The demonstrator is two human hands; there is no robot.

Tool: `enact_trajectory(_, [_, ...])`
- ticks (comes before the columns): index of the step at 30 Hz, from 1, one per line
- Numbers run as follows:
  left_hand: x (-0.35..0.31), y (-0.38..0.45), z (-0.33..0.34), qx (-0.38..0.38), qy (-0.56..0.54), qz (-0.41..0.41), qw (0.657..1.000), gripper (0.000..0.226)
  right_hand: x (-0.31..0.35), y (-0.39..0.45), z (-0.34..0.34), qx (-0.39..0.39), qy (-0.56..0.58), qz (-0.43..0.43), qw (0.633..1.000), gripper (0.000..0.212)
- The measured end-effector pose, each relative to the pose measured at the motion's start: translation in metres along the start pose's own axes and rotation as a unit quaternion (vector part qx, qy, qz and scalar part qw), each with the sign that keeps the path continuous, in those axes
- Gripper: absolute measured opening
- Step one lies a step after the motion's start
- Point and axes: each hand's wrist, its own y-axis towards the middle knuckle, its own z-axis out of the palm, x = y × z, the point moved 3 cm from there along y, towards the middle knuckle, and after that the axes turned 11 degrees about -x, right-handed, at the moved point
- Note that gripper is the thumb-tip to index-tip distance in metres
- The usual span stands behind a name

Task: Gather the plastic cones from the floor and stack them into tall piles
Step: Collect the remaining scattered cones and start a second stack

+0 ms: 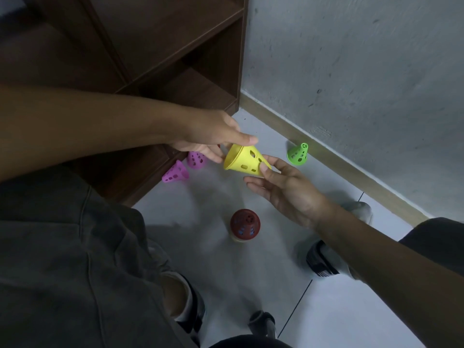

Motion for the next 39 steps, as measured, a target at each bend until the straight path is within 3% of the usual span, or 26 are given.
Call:
enact_trajectory(4, [-0.003, -0.005, 0.005, -0.003, -0.031, 0.0, 1.0, 0.08, 0.004, -0.004, 0.007, -0.006, 0.019, -0.015, 1.0, 0.044])
enact_trajectory(10, [0.001, -0.009, 0.02, 0.045, -0.072, 0.005, 0.996, 0.053, 0.002, -0.008, 0.01, -0.051, 0.023, -0.071, 0.996, 0.081])
enact_trajectory(15, [0.007, -0.01, 0.024, 0.054, -0.057, 0.011, 0.997, 0.063, 0.001, -0.013, 0.009, -0.069, -0.025, -0.088, 0.993, 0.09])
enact_trajectory(19, [0.02, -0.004, 0.026, 0.074, 0.008, 0.016, 0.997, 0.083, -0.003, -0.015, 0.005, -0.104, -0.136, -0.155, 0.973, 0.085])
enact_trajectory(21, [0.028, -0.001, 0.025, 0.062, 0.064, 0.009, 0.996, 0.09, -0.007, -0.017, -0.001, -0.116, -0.234, -0.192, 0.946, 0.083])
enact_trajectory(23, [0.033, 0.002, 0.021, 0.032, 0.127, 0.027, 0.991, 0.071, -0.014, -0.018, -0.009, -0.095, -0.349, -0.223, 0.905, 0.085])
enact_trajectory(27, [0.045, 0.006, 0.007, 0.001, 0.213, 0.053, 0.976, 0.046, -0.033, -0.017, -0.025, -0.012, -0.584, -0.264, 0.767, 0.096])
enact_trajectory(34, [0.042, 0.012, -0.015, -0.025, 0.247, 0.079, 0.965, 0.041, -0.067, -0.017, -0.018, 0.026, -0.713, -0.327, 0.62, 0.085])
enact_trajectory(36, [0.042, 0.014, -0.024, -0.049, 0.243, 0.077, 0.966, 0.041, -0.072, -0.016, -0.018, 0.033, -0.718, -0.329, 0.613, 0.083])
enact_trajectory(39, [0.044, 0.018, -0.035, -0.076, 0.245, 0.072, 0.964, 0.039, -0.069, -0.012, -0.022, 0.034, -0.698, -0.287, 0.655, 0.078])
